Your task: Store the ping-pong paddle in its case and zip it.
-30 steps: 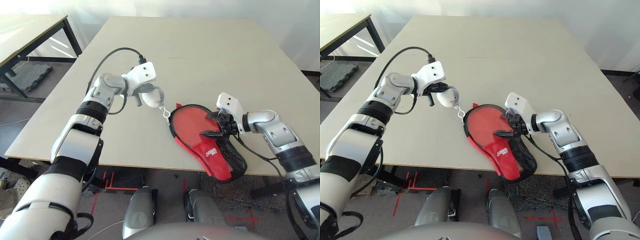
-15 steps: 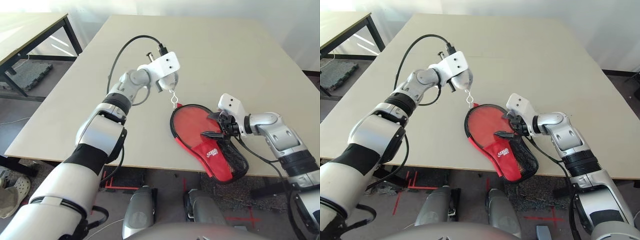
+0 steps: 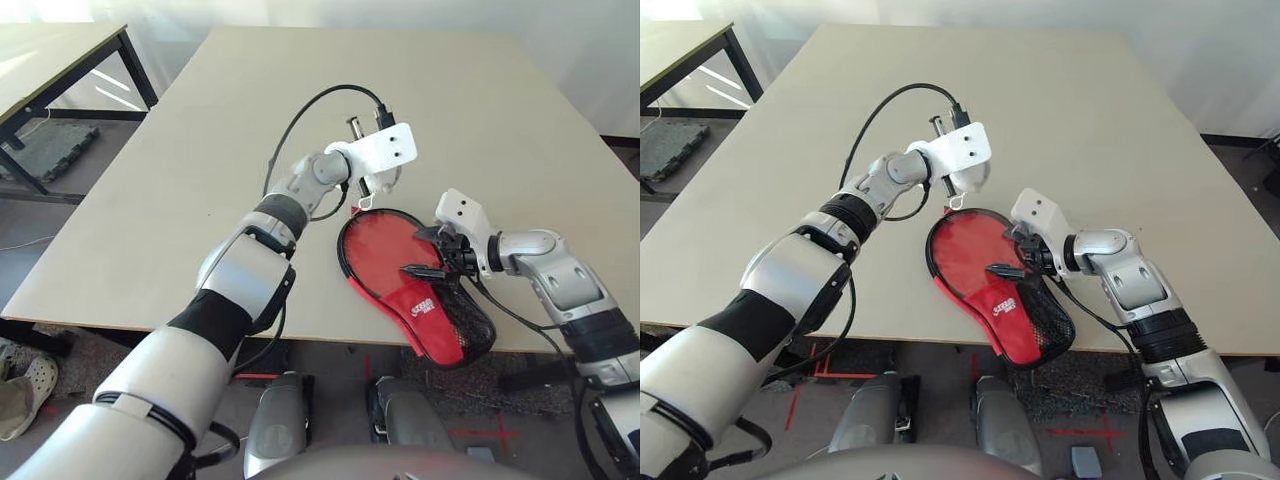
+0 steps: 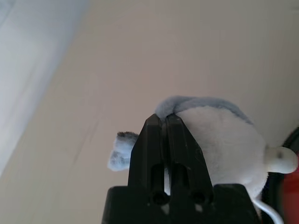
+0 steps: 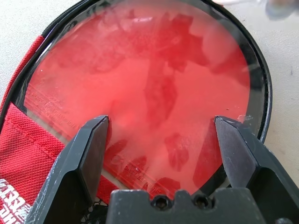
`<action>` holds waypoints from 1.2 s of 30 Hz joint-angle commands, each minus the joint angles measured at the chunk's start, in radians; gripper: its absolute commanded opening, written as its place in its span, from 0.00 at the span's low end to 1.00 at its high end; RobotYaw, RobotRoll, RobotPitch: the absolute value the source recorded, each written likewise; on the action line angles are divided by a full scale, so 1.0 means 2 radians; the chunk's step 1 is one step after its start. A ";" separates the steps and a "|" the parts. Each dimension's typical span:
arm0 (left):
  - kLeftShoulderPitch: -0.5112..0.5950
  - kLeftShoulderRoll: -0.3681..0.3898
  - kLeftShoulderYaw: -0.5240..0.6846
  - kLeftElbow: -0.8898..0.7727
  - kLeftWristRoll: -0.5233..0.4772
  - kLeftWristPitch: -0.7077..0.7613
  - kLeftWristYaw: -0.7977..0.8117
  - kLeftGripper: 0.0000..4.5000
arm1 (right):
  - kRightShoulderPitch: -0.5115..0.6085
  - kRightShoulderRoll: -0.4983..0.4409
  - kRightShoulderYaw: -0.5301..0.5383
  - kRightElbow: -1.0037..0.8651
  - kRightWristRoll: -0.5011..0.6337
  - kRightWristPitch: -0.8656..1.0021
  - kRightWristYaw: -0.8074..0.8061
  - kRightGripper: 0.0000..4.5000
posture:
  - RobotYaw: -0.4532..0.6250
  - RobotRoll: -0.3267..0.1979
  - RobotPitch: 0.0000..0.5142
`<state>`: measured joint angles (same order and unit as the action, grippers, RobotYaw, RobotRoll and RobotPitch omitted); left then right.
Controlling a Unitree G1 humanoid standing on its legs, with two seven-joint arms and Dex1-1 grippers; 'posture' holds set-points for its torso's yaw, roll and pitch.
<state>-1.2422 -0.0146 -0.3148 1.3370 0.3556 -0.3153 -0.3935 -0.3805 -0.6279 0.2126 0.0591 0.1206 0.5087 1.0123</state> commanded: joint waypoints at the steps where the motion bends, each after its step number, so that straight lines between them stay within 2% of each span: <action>1: 0.001 -0.006 0.009 0.000 -0.002 0.000 -0.009 0.13 | 0.027 -0.004 0.023 0.014 -0.009 0.024 0.000 1.00 | 0.40 0.62 0.20; 2: 0.001 -0.007 0.014 0.000 -0.007 0.002 -0.012 0.18 | 0.027 -0.005 0.022 0.013 -0.009 0.025 -0.001 1.00 | 0.40 0.62 0.20; 11: -0.021 0.000 0.073 -0.011 -0.049 0.009 -0.039 0.96 | 0.022 -0.001 0.026 0.020 -0.010 0.023 -0.001 1.00 | 0.42 0.62 0.19; 17: -0.028 0.039 0.101 -0.024 -0.073 0.016 -0.104 0.98 | 0.020 0.001 0.029 0.025 -0.012 0.019 -0.001 1.00 | 0.43 0.62 0.19; 22: -0.005 0.088 0.115 -0.049 -0.100 0.034 -0.193 0.98 | 0.018 0.004 0.030 0.028 -0.012 0.017 -0.001 1.00 | 0.44 0.62 0.19; 27: 0.066 0.121 0.104 -0.133 -0.123 0.080 -0.307 0.98 | 0.017 0.005 0.032 0.032 -0.012 0.013 0.001 1.00 | 0.45 0.62 0.18; 36: 0.218 0.136 0.069 -0.383 -0.157 0.241 -0.369 0.98 | 0.003 0.009 0.039 0.048 -0.015 0.004 0.009 1.00 | 0.47 0.62 0.17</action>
<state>-0.8333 0.2522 -0.1467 0.6408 0.0605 0.1095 -1.1087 -0.4092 -0.6124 0.2252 0.1048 0.1245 0.4964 1.0203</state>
